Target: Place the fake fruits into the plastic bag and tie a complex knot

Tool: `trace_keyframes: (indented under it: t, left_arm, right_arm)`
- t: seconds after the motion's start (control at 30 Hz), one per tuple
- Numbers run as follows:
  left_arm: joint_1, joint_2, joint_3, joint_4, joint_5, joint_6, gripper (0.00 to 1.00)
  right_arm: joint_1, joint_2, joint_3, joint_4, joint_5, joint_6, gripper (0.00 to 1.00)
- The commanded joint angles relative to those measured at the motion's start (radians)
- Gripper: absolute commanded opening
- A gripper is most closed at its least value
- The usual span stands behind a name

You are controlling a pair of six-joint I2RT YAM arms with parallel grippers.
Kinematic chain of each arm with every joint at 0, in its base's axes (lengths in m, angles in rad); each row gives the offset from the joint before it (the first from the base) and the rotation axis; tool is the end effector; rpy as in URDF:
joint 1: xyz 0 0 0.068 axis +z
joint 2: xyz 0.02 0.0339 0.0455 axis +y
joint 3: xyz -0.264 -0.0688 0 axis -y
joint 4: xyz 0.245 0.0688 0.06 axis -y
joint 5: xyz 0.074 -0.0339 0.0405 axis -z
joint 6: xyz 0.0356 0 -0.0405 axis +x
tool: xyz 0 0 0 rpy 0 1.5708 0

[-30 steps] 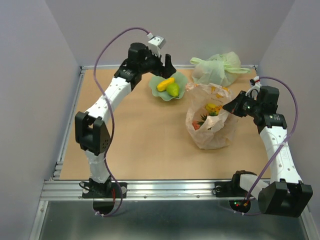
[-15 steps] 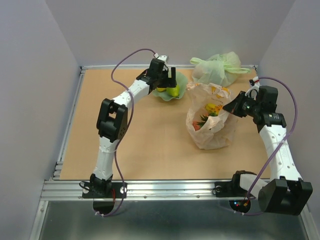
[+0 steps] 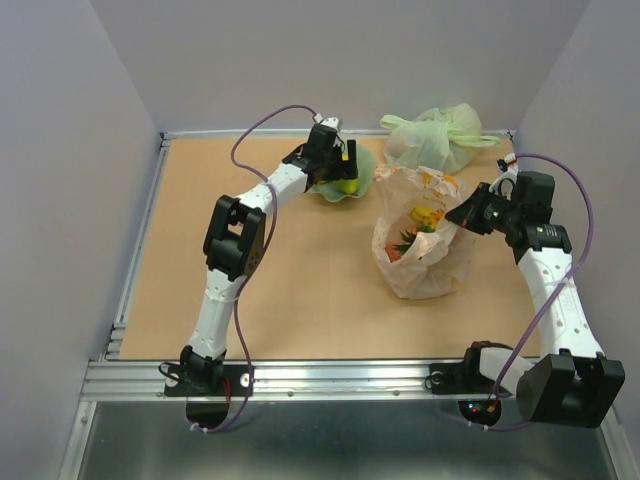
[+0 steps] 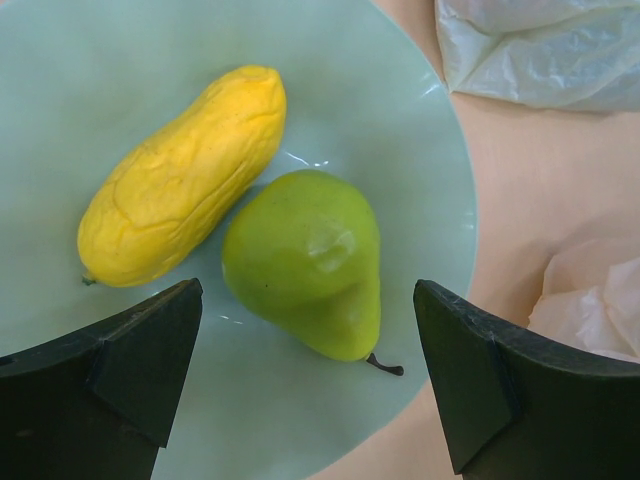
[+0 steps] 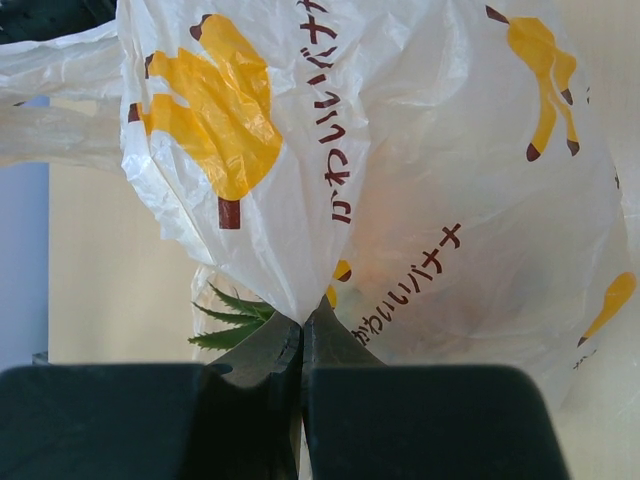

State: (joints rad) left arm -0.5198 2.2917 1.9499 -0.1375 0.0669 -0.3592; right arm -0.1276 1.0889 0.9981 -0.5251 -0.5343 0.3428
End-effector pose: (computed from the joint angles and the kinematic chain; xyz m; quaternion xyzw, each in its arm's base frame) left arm 0.4696 -0.2715 0.2357 0.0858 0.8501 -0.2466 0.4573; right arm 0.2329 -0.0116 0.3245 0.0817 0.8613 0.2807 0.4155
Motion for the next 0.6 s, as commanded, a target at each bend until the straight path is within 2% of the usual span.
trace_keyframes:
  t: [0.0,0.27,0.37,0.43,0.47,0.53,0.57]
  left_arm:
    - [-0.014,0.014,0.041,0.032,-0.042,-0.007,0.99]
    - [-0.016,0.075,0.067,0.053,-0.009,-0.003,0.98]
    - [-0.016,0.077,0.07,0.065,-0.007,-0.001,0.92]
    - [-0.016,0.058,0.054,0.093,-0.007,0.003,0.83]
    - [-0.016,0.051,0.044,0.107,-0.004,0.009,0.74]
    - [-0.016,0.035,0.026,0.133,-0.004,0.023,0.63]
    - [-0.014,0.022,0.02,0.134,-0.003,0.028,0.54]
  right_arm:
    - [0.005,-0.007,-0.016,0.01,-0.001,-0.022,0.0]
    - [0.005,-0.006,-0.018,0.008,0.0,-0.03,0.0]
    - [0.005,-0.004,-0.018,0.008,-0.004,-0.031,0.0]
    - [0.005,-0.006,-0.018,0.008,-0.006,-0.03,0.0]
    - [0.005,-0.007,-0.018,0.008,-0.006,-0.028,0.0]
    - [0.005,-0.007,-0.018,0.008,-0.007,-0.027,0.01]
    - [0.005,-0.009,-0.019,0.008,-0.009,-0.027,0.01]
